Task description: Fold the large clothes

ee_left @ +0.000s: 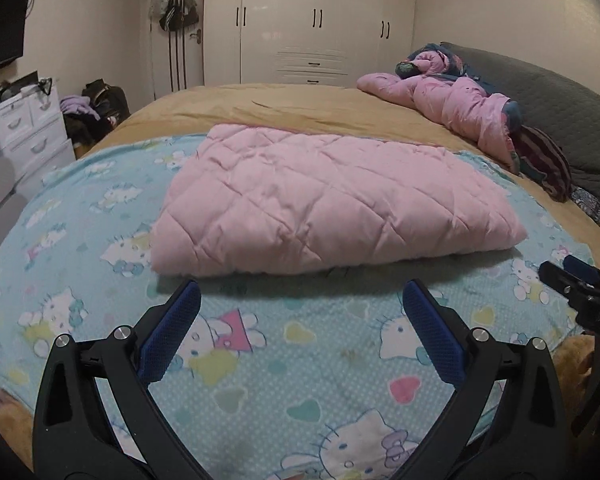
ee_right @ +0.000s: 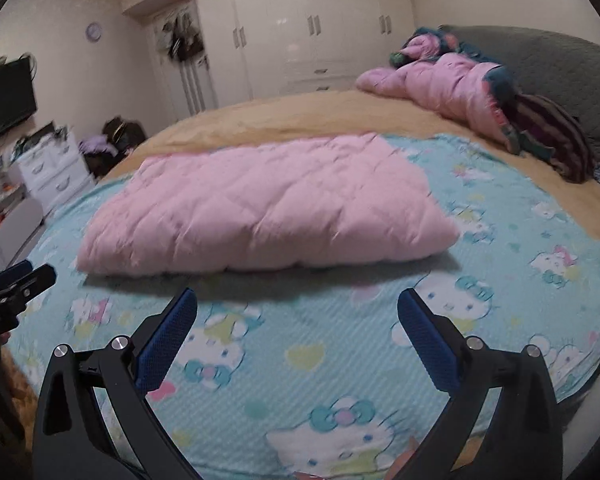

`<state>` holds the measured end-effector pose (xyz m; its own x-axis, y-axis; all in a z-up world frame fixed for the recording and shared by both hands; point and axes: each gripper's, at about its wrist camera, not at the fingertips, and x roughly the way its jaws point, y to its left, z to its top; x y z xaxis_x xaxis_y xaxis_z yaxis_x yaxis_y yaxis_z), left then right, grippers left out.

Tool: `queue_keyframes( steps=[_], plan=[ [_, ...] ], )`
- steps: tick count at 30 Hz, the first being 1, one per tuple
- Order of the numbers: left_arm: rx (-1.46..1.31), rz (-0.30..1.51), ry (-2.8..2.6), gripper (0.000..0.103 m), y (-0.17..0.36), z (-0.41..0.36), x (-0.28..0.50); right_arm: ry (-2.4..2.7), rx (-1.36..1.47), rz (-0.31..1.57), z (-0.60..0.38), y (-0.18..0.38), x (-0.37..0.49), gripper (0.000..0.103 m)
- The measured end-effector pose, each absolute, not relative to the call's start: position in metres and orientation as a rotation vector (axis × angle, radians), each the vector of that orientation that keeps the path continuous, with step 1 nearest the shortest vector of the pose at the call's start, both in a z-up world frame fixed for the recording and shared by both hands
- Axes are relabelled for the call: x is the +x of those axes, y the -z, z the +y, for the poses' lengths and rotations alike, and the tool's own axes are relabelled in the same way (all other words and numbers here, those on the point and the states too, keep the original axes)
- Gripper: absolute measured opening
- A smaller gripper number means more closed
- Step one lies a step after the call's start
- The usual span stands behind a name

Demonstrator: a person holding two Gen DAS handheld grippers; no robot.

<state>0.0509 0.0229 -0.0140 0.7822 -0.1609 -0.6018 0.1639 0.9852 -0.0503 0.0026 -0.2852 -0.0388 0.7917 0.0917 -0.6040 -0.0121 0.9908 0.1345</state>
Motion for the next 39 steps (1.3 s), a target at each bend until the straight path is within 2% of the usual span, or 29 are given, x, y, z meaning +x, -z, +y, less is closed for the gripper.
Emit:
queue_keyframes(
  steps=[39],
  plan=[
    [0.027, 0.685, 0.129, 0.095, 0.014, 0.016, 0.044, -0.071, 0.099, 0.678, -0.266, 0.038, -0.006, 0.099]
  ],
)
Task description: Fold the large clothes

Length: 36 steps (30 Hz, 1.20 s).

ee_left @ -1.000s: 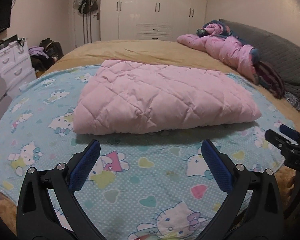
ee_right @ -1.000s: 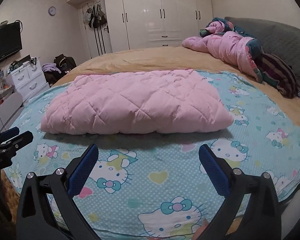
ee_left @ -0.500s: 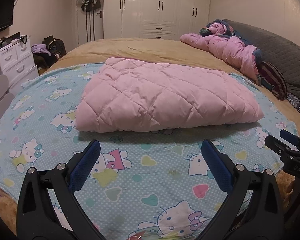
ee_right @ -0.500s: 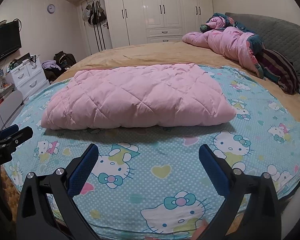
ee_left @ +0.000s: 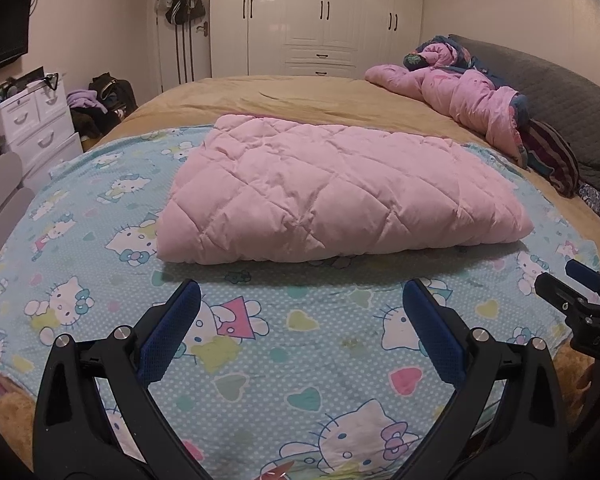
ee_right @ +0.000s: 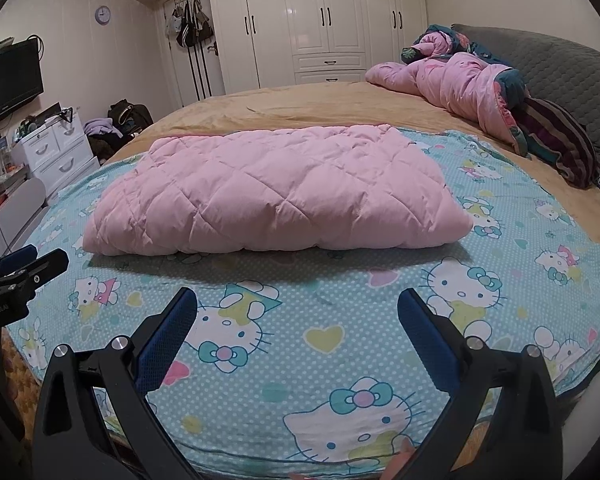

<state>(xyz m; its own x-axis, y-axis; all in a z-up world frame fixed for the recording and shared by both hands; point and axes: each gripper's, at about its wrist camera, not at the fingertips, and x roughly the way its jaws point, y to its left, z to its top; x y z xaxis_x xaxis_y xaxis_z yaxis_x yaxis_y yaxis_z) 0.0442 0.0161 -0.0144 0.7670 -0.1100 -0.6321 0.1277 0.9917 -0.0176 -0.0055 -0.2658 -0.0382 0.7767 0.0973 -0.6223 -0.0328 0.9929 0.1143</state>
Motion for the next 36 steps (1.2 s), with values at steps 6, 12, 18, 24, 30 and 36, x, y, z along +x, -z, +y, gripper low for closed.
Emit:
queue_keyframes(
  steps=[6, 12, 18, 24, 30, 36],
  plan=[
    [0.026, 0.683, 0.129, 0.095, 0.0144, 0.0160, 0.0439, -0.067, 0.097, 0.678, -0.2650, 0.0379, -0.0069, 0.099],
    [0.026, 0.681, 0.125, 0.095, 0.0139, 0.0166, 0.0437, -0.068, 0.097, 0.679, -0.2651, 0.0384, -0.0070, 0.099],
    [0.026, 0.681, 0.123, 0.095, 0.0136, 0.0168, 0.0436, -0.067, 0.098, 0.679, -0.2652, 0.0383, -0.0069, 0.099],
    [0.032, 0.673, 0.112, 0.095, 0.0118, 0.0169, 0.0434, -0.071, 0.098, 0.679, -0.2650, 0.0381, -0.0075, 0.099],
    [0.038, 0.673, 0.100, 0.095, 0.0113, 0.0170, 0.0436, -0.073, 0.095, 0.682, -0.2639, 0.0388, -0.0086, 0.099],
    [0.046, 0.675, 0.084, 0.095, 0.0127, 0.0150, 0.0436, -0.071, 0.092, 0.682, -0.2634, 0.0389, -0.0084, 0.099]
  ],
)
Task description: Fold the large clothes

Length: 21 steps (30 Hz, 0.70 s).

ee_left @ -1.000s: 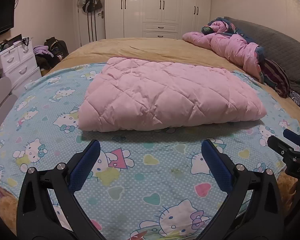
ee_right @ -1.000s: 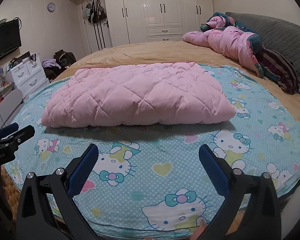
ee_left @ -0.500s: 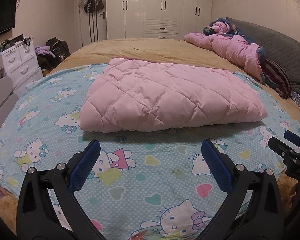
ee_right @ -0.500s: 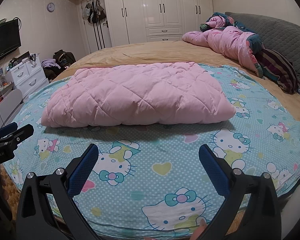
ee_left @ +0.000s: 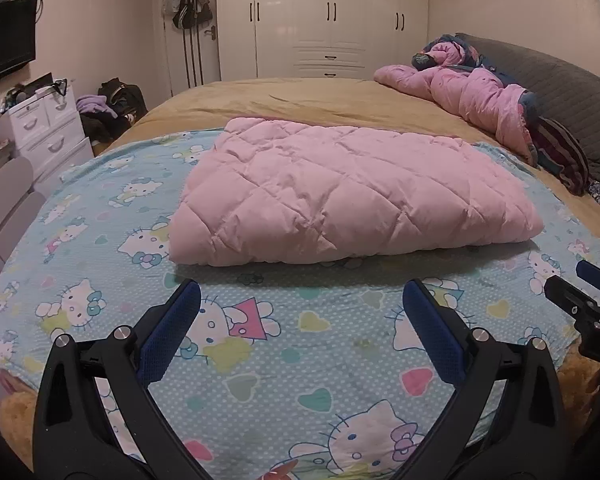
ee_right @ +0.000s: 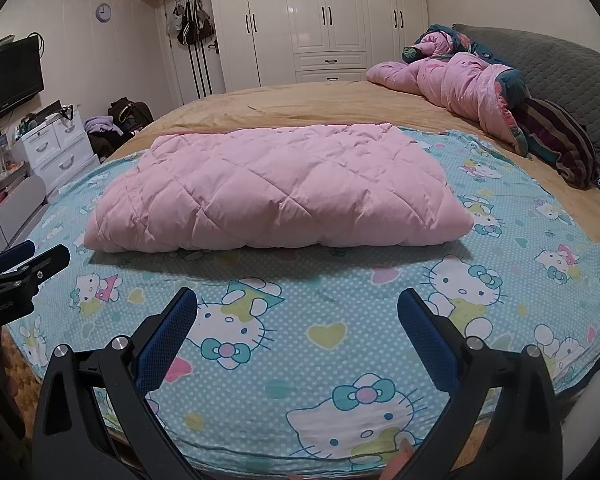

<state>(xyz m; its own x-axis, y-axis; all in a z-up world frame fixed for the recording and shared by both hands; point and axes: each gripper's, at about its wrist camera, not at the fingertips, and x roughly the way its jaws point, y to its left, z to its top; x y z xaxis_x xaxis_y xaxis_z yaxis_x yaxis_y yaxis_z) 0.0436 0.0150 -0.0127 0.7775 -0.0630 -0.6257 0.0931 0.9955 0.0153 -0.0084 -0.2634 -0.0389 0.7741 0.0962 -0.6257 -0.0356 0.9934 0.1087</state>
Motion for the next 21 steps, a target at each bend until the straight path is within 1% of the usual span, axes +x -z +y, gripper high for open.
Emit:
queue_keyframes(
  steps=[21],
  plan=[
    [0.048, 0.658, 0.046, 0.095, 0.0109, 0.0176, 0.0387, -0.065, 0.073, 0.681, -0.2600, 0.0369, -0.0088, 0.099]
  ],
)
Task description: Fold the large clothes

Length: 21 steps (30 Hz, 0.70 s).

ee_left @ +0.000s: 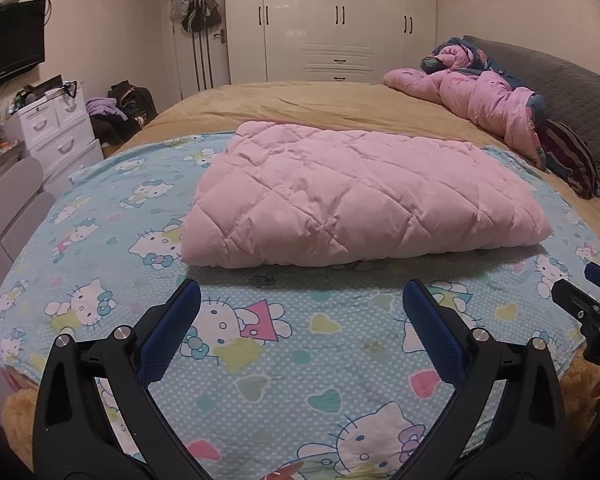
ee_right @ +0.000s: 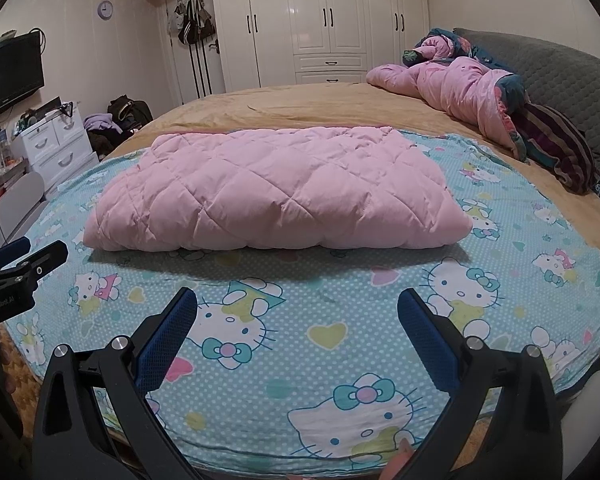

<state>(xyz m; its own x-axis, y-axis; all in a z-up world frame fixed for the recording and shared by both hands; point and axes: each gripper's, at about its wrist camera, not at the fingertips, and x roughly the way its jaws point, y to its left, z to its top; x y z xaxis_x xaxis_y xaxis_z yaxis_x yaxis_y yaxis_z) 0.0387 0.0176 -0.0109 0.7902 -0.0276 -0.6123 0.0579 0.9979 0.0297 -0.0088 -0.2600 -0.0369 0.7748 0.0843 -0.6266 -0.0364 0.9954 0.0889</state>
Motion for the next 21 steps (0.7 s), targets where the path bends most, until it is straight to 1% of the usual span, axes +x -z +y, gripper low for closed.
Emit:
queue_keyframes(
  steps=[11, 21],
  plan=[
    [0.059, 0.633, -0.021, 0.095, 0.010, 0.019, 0.035, -0.064, 0.057, 0.690, -0.258, 0.039, -0.006, 0.099],
    [-0.013, 0.722, 0.012, 0.095, 0.018, 0.030, 0.045, -0.060, 0.057, 0.692, -0.258, 0.039, -0.005, 0.099]
  ],
)
